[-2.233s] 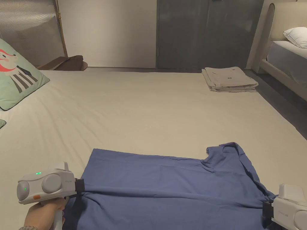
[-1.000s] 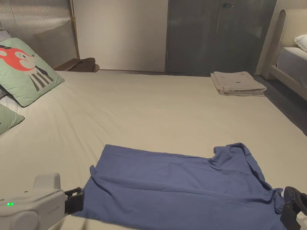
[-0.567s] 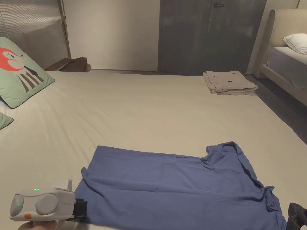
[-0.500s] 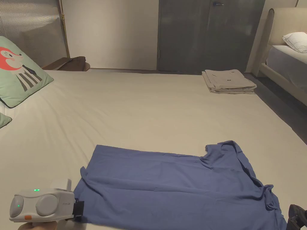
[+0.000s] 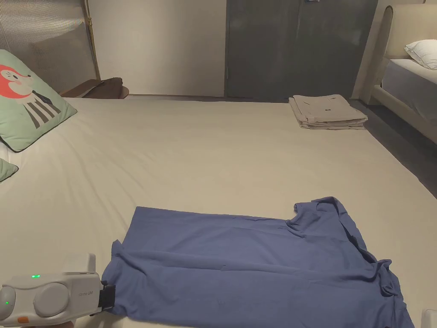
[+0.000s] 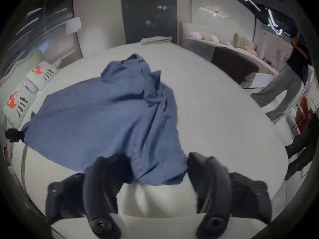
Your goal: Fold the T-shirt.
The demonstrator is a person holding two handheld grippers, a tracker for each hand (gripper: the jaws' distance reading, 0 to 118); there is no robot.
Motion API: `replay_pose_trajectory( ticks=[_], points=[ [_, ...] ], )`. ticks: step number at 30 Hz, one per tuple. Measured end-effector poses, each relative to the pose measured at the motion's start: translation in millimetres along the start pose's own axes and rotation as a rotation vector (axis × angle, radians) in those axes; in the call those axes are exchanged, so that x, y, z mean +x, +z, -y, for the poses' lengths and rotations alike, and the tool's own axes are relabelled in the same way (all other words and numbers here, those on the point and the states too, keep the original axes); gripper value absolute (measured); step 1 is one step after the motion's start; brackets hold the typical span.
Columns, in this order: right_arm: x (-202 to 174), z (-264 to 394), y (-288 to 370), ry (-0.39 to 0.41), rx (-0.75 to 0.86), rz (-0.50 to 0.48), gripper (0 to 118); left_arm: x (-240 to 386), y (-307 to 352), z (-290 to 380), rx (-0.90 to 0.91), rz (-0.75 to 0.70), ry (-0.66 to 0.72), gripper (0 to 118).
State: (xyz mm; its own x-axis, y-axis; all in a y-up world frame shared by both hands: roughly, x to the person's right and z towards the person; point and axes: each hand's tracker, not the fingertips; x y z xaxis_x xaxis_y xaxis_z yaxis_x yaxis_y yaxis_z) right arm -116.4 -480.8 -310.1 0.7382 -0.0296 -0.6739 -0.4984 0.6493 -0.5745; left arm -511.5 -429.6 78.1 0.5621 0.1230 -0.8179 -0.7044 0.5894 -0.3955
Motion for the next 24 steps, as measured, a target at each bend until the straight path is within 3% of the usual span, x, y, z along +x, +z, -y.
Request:
replay_pose_trajectory(
  ticks=[3, 4, 7, 13, 18, 24],
  points=[
    [-0.9, -2.5, -1.1, 0.009, 0.014, -0.068, 17, -2.7, -0.9, 2.8, -0.010, 0.000, 0.008, 4],
    [-5.7, -7.1, 7.2, -0.001, 0.026, -0.097, 10, -3.0, 1.3, 3.7, -0.012, 0.002, 0.013, 4],
    [-5.7, -15.4, 18.7, 0.026, 0.027, -0.103, 8, -3.9, 12.3, 4.5, -0.016, 0.011, 0.021, 4],
    [6.1, -21.2, 68.2, 0.005, 0.055, -0.127, 8, -15.0, 46.6, 17.9, -0.015, 0.024, 0.034, 4],
    [6.9, -13.7, 104.0, 0.052, 0.027, -0.114, 8, -21.3, 74.0, 49.2, -0.040, 0.012, 0.051, 4],
    [1.4, 5.2, 98.4, 0.117, -0.076, -0.089, 8, -28.9, 78.6, 93.3, -0.112, -0.012, 0.091, 4]
  ],
)
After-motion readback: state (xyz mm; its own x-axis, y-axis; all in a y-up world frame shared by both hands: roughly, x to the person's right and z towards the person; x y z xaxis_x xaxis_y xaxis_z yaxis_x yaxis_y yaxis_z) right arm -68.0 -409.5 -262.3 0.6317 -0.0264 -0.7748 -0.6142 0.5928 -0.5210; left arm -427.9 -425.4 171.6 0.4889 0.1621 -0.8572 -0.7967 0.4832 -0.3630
